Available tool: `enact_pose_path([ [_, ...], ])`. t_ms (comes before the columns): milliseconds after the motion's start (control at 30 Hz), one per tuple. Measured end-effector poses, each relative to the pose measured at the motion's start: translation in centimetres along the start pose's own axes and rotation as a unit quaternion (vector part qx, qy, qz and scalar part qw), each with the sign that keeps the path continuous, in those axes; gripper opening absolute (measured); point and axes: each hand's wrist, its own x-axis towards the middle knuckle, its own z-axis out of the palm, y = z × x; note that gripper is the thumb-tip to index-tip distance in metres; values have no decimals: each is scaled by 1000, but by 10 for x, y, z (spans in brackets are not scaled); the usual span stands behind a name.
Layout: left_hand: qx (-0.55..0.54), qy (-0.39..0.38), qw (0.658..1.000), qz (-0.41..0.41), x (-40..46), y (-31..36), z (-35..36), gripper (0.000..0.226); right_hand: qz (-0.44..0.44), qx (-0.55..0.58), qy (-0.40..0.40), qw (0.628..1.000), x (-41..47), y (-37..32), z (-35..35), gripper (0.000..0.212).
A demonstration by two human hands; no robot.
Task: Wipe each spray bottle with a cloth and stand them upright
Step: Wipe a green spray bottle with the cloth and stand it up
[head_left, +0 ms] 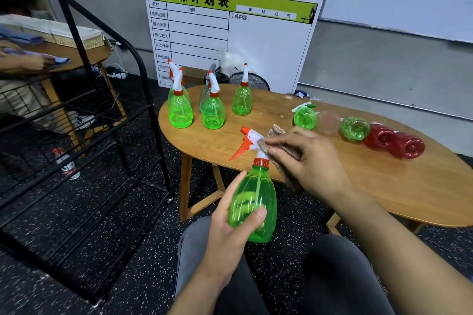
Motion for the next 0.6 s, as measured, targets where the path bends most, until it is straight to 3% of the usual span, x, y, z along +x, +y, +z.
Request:
enact_pose_path([
  [67, 6, -5, 1000, 0, -1, 0, 1, 71, 16, -3, 23, 1000, 1, 1, 0, 40],
  [200, 8, 0, 1000, -3, -1, 1, -1, 70, -28, -22, -33, 999, 1, 2, 5, 40],
  [333, 19, -12, 1000, -12, -2, 5, 1, 71, -8, -21, 19, 1000, 8, 0, 2, 37],
  [467, 22, -15, 1000, -14, -3, 6, 1, 73, -56, -30, -34, 997, 6, -4, 7, 41],
  [600, 40, -20, 999, -5, -4, 8, 4, 73, -8, -38, 33, 999, 10, -5, 5, 41],
])
